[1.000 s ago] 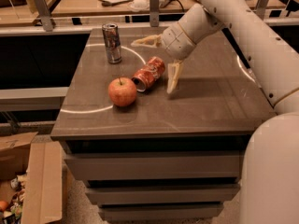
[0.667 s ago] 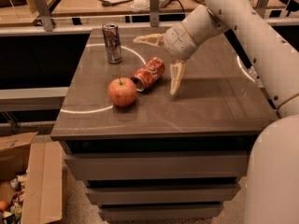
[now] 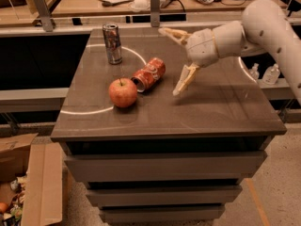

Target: Knock coke can over

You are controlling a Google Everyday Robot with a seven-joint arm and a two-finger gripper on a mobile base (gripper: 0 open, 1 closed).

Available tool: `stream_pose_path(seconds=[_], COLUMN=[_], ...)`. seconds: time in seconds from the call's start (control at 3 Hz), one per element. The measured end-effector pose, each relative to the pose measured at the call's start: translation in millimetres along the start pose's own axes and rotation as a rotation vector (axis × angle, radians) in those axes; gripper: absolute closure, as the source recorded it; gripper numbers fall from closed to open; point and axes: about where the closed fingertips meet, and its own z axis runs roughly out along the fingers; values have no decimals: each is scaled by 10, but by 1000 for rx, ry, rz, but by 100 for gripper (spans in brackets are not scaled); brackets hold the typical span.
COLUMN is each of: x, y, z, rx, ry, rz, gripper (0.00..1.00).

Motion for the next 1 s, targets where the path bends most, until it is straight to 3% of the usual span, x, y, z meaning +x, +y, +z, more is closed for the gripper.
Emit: stream_pose_path(seconds=[0.33, 0.67, 1.0], x=[95, 211, 182], y=[-112, -283, -248], z=[-301, -382, -340], rx=[181, 268, 246], ry=[28, 63, 53], rz=[70, 79, 76], gripper=[0, 0, 0])
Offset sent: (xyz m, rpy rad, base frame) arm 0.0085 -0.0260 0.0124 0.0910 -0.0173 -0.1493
